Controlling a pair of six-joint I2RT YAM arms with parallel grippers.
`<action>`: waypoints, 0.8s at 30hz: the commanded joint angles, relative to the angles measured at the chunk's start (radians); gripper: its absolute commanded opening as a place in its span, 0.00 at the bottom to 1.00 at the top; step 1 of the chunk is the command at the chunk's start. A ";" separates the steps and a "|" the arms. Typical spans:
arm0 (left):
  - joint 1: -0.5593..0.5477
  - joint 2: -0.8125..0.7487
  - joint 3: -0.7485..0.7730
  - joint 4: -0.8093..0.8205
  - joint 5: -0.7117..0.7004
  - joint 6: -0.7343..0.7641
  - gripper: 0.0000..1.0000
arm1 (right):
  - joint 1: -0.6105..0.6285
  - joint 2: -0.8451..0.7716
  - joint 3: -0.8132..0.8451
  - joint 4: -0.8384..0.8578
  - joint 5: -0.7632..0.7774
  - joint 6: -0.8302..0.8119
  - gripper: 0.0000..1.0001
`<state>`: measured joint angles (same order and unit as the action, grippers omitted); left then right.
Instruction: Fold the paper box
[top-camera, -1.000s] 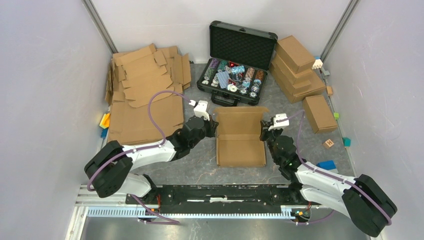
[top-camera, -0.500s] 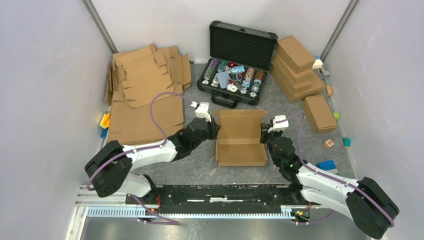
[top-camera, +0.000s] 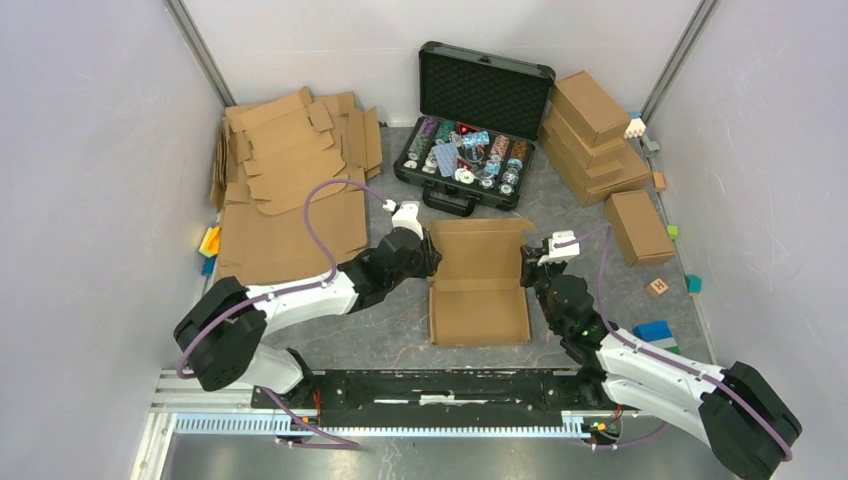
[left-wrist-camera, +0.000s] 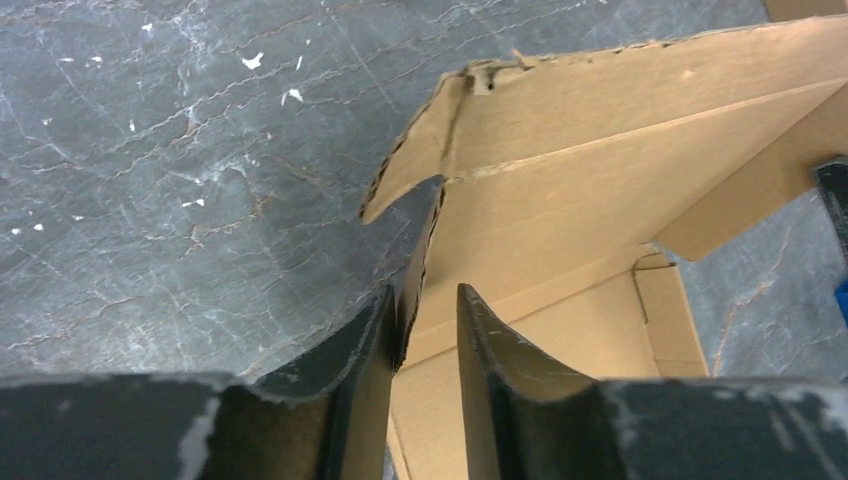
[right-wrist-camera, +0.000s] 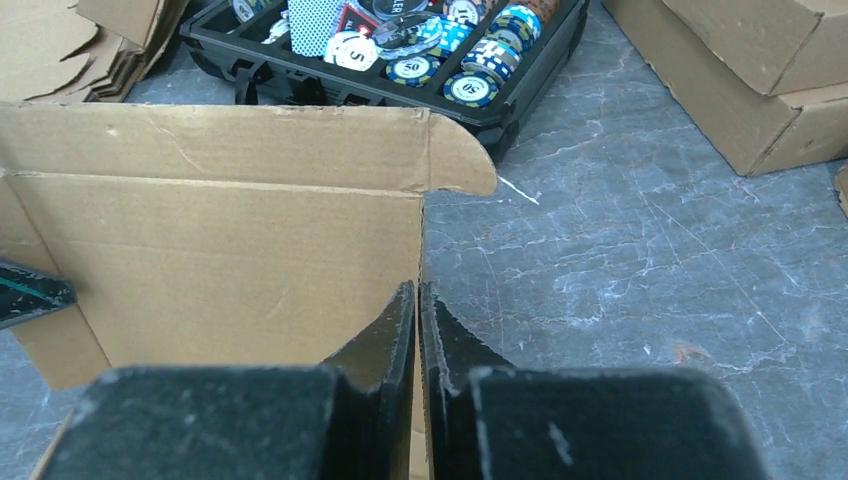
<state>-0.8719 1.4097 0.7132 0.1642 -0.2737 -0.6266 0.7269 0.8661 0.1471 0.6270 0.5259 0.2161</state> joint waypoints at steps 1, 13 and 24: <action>0.019 -0.001 0.000 0.014 0.038 -0.023 0.27 | 0.011 -0.023 0.021 -0.009 -0.031 0.005 0.20; 0.023 -0.103 -0.047 0.065 0.096 0.117 0.33 | 0.011 -0.111 0.181 -0.586 -0.173 0.081 0.98; 0.156 0.013 -0.106 0.275 0.494 -0.036 0.61 | 0.011 -0.279 0.195 -0.984 -0.224 0.328 0.98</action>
<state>-0.7494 1.3884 0.6327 0.3099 0.0563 -0.6090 0.7315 0.6178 0.2955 -0.1658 0.3344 0.4152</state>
